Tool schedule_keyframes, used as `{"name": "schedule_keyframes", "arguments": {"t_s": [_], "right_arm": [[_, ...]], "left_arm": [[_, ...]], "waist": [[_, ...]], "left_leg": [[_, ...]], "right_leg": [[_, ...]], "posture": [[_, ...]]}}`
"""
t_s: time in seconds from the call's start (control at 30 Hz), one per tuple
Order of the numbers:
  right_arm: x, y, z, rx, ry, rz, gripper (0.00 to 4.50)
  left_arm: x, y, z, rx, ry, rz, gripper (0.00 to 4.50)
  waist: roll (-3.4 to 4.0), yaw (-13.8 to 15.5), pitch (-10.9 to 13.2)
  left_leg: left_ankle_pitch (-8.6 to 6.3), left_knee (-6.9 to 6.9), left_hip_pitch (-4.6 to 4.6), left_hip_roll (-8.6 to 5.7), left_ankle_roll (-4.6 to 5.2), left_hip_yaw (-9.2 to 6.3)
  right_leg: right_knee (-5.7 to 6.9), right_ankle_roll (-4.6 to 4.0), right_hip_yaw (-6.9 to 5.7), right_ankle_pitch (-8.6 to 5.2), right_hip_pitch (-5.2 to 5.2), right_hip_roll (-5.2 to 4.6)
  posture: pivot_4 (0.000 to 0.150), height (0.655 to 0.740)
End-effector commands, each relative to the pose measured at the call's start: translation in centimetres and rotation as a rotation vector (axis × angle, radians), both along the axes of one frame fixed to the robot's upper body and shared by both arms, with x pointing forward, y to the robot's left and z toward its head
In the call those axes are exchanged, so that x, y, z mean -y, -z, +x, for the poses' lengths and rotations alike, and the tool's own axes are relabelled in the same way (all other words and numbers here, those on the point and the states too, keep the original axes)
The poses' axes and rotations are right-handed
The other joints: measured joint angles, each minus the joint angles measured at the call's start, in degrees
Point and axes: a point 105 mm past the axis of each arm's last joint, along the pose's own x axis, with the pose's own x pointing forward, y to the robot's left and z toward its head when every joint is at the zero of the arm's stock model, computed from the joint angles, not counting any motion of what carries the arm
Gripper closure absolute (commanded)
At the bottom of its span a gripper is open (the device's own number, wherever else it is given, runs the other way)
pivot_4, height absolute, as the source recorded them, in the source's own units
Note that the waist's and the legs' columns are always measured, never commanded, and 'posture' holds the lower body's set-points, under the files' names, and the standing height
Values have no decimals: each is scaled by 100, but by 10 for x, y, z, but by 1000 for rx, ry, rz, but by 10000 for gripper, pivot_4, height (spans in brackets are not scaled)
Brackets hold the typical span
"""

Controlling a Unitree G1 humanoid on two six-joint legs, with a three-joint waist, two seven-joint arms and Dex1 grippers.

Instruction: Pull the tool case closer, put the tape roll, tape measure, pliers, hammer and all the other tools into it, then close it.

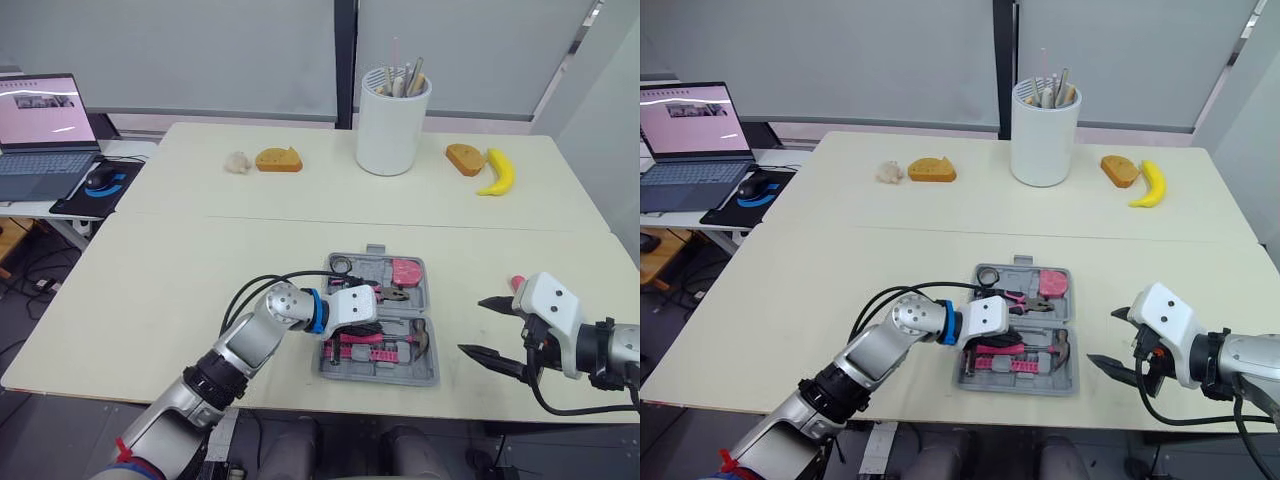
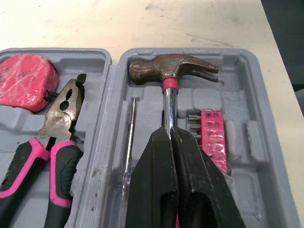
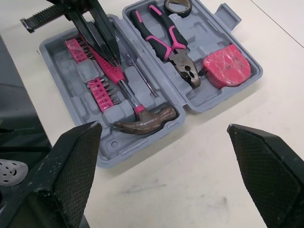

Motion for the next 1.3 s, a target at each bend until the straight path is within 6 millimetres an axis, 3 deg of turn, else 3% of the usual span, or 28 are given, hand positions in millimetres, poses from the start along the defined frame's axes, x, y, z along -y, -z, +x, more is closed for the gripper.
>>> {"name": "schedule_keyframes", "arguments": {"t_s": [0.03, 0.23, 0.37, 0.53, 0.63, 0.73, 0.83, 0.93, 1.03, 1.13, 1.23, 1.3], "right_arm": [[-1, -7, 0, 39, -12, -19, 0], [0, -7, 3, 48, 2, -18, 0], [2, -6, 4, 49, 10, -18, 0], [6, -3, 5, 53, 31, -21, 0], [12, -1, 9, 79, 50, -32, 0], [20, -9, 19, 138, 86, -2, 0], [27, -15, 19, 146, 88, 19, 0], [46, -24, 17, 132, 117, 18, 0], [80, -39, 15, 131, 207, 4, 0], [120, -50, 10, 140, 327, -23, 0], [149, -52, 4, 139, 403, -44, 0], [165, -48, -1, 117, 437, -49, 0]], "left_arm": [[3, 11, -2, -4, 9, 9, 44631], [-8, 49, -8, -38, 31, 137, 44631], [-8, 55, -6, -41, 23, 140, 44631], [5, 15, -3, 16, 17, -105, 44631], [-5, -14, 4, 70, -17, -194, 44631], [-34, -46, 10, 62, -77, -265, 44631], [-70, -71, 14, 42, -144, -295, 36192], [-122, -89, 21, 48, -278, -265, 26631], [-185, -94, 25, 55, -461, -199, 18106], [-235, -95, 22, 52, -617, -171, 8620], [-264, -94, 20, 62, -721, -165, 136], [-281, -90, 16, 59, -769, -150, 136]], "waist": [[0, -2, 0], [3, -19, -5], [5, -14, -13], [7, -19, -17], [5, -39, -15], [3, -58, -13], [14, -83, -17], [16, -84, -16], [17, -70, -15], [18, -59, -14], [18, -44, -14], [18, -30, -14]], "left_leg": [[0, 0, 1, 0, 0, 0], [0, 0, 5, 1, 0, 0], [-1, 0, 22, 0, 1, -4], [-1, 0, 24, 0, 1, -6], [-1, -1, 19, 2, 1, -6], [0, -1, 18, 4, 0, -8], [0, -5, 21, 6, 0, -6], [0, -7, 20, 6, 0, -6], [-1, -7, 20, 5, 0, -6], [-1, -10, 21, 4, 1, -3], [-2, -11, 21, 6, 2, -2], [-2, -11, 20, 5, 1, -2]], "right_leg": [[0, 0, 0, 0, 0, 0], [2, 0, -1, 0, 3, 2], [-3, 1, -4, 0, 28, 1], [-4, 1, -5, 0, 31, 1], [-2, 1, -5, 0, 22, 1], [0, 0, -5, 0, 20, 4], [0, -1, -3, -1, 17, 6], [0, -1, -2, -1, 15, 7], [-2, -1, -3, -1, 16, 7], [-2, -2, -1, -1, 15, 6], [-3, -2, 0, -2, 12, 4], [-4, -2, -1, -2, 11, 1]], "posture": [[1500, 7400], [1500, 7400], [1500, 7400], [1500, 7400], [1500, 7400], [1500, 7400], [1500, 7400], [1500, 7400], [1500, 7400], [1500, 7400], [1500, 7400], [1500, 7400]]}}
